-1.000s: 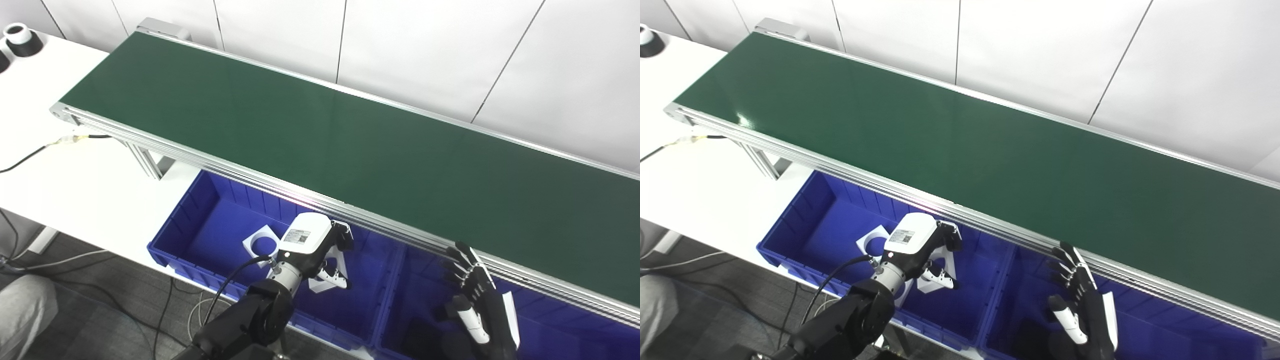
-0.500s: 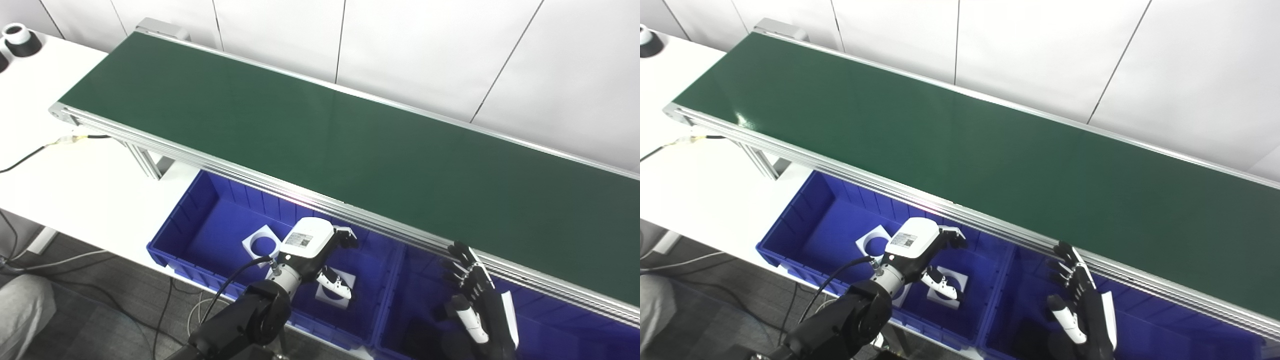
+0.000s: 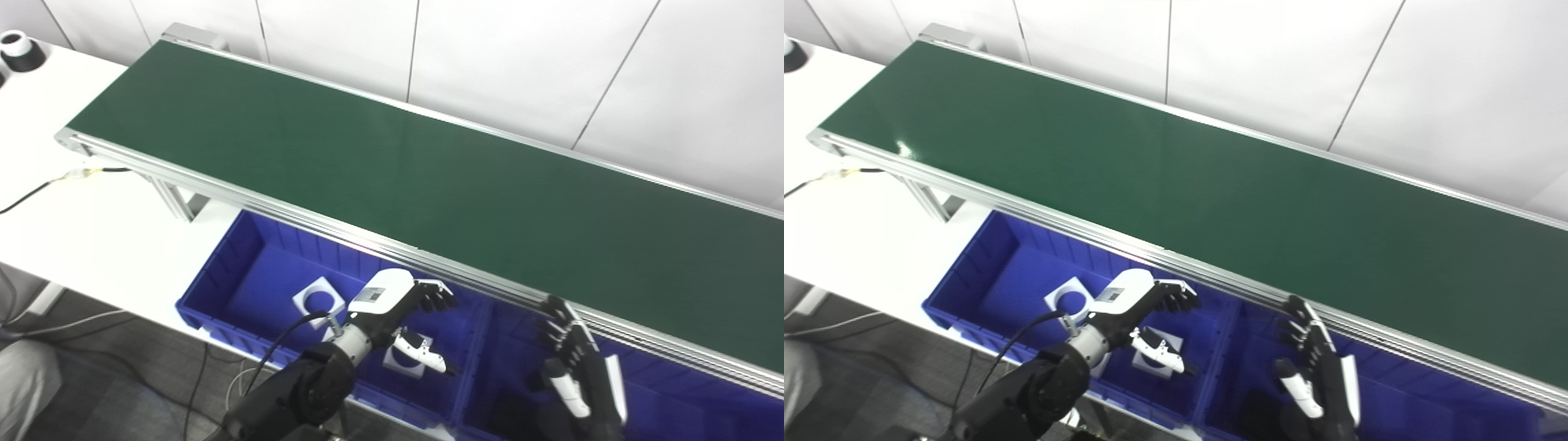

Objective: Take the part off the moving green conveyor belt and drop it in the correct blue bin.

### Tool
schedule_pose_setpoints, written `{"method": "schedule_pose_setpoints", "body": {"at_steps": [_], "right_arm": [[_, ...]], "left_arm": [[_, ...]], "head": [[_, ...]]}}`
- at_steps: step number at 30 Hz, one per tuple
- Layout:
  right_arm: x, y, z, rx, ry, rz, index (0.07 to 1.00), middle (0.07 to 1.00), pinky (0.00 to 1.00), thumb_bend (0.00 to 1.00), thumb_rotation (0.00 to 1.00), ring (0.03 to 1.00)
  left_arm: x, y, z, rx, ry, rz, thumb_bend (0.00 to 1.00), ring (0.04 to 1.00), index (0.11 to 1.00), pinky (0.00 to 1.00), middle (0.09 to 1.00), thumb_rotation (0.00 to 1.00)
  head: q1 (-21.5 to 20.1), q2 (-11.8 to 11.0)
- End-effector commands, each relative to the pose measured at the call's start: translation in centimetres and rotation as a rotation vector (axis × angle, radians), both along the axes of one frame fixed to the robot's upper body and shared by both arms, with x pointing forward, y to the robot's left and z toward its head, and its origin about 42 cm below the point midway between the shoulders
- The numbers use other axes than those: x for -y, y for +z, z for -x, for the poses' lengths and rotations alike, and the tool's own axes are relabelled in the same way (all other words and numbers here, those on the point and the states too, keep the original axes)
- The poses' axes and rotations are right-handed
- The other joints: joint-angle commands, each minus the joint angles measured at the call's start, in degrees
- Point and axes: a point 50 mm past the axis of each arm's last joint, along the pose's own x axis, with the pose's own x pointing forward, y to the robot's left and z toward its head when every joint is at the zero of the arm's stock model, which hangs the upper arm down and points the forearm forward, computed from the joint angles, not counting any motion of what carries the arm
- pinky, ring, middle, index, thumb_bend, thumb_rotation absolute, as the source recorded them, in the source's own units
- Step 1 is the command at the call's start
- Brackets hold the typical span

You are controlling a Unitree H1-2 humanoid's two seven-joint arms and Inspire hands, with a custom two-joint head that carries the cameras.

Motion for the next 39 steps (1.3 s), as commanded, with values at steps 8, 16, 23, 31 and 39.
{"method": "schedule_pose_setpoints", "body": {"at_steps": [8, 16, 23, 31, 39], "right_arm": [[-3.6, 0.7, -0.3, 0.085, -0.004, -0.005, 0.871, 0.863, 0.72, 0.91, 0.85, 0.788], [-6.0, 0.3, -0.5, 0.082, 0.001, 0.001, 0.866, 0.870, 0.74, 0.94, 0.86, 0.787], [-7.4, -0.2, -0.6, 0.064, -0.012, -0.010, 0.865, 0.869, 0.74, 0.97, 0.84, 0.782], [-7.4, -0.3, -0.7, 0.064, -0.018, -0.013, 0.864, 0.870, 0.73, 0.97, 0.85, 0.779], [-6.3, -0.6, -0.3, 0.057, -0.031, -0.003, 0.865, 0.866, 0.74, 0.99, 0.89, 0.782]], "left_arm": [[-2.6, 1.1, 0.0, -0.015, -0.088, 0.229, 0.92, 0.603, 0.681, 0.54, 0.649, 0.44], [-5.1, 0.6, -0.1, 0.006, -0.081, 0.281, 0.89, 0.585, 0.678, 0.50, 0.646, 0.42], [-6.4, 0.0, -0.1, 0.000, -0.092, 0.293, 0.86, 0.592, 0.676, 0.51, 0.647, 0.37], [-6.0, -0.4, 0.5, -0.014, -0.065, 0.410, 0.85, 0.615, 0.671, 0.55, 0.679, 0.33], [-3.6, -0.9, 1.6, -0.049, -0.026, 0.548, 0.87, 0.802, 0.783, 0.74, 0.838, 0.63]], "head": [[-15.1, -0.1], [-24.2, -1.8], [-27.7, -2.9], [-25.8, -3.3], [-22.7, -4.2]]}}
